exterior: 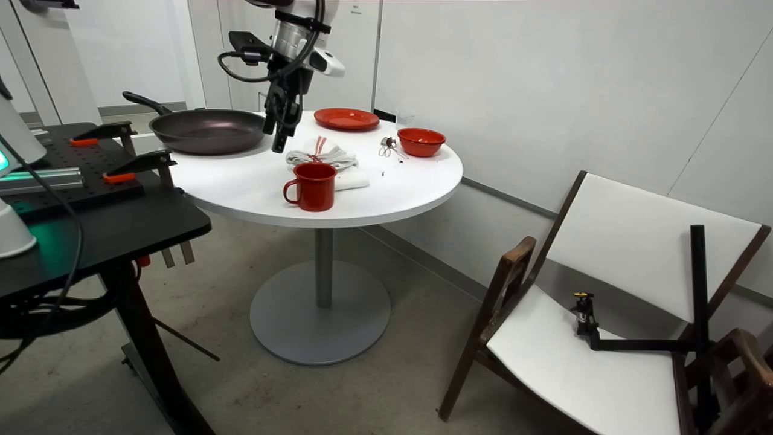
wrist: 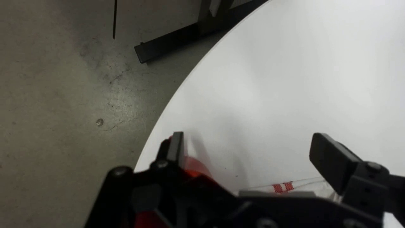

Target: Move the cup

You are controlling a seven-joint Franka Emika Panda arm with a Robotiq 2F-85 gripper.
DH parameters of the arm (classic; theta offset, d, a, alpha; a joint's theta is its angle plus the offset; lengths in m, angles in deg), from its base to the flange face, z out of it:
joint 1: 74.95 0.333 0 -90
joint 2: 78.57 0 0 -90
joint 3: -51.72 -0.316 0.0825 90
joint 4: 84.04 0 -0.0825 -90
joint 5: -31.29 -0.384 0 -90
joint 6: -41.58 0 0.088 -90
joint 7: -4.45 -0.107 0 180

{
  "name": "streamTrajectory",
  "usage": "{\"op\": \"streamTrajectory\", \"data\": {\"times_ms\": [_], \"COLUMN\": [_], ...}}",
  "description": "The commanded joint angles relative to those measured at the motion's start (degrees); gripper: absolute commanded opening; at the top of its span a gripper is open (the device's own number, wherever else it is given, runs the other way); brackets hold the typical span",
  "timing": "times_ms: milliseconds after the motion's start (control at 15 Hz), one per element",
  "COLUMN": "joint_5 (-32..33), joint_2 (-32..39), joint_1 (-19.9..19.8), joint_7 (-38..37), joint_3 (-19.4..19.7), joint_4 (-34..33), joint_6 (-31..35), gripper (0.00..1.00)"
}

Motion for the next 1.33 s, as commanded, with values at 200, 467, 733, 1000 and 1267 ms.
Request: {"op": "streamTrajectory", "data": {"times_ms": [200, 467, 733, 1000, 1267], "joint_5": [-0.7, -1.0, -0.9, -0.9, -1.3], "joint_2": [7.7, 11.5, 14.2, 16.1, 16.2], "joint_1": [-3.6, -5.5, -6.6, -7.2, -8.0], "joint_7": [-0.4, -0.3, 0.1, 0.4, 1.1], "joint_3": [-0.8, -1.6, -2.9, -3.8, -4.3], "joint_4": [-5.2, -8.8, -12.0, -13.7, -12.8], "joint_6": [-1.2, -2.1, -2.5, -1.5, -0.1], "gripper": [1.00, 1.00, 1.00, 1.00, 1.00]}}
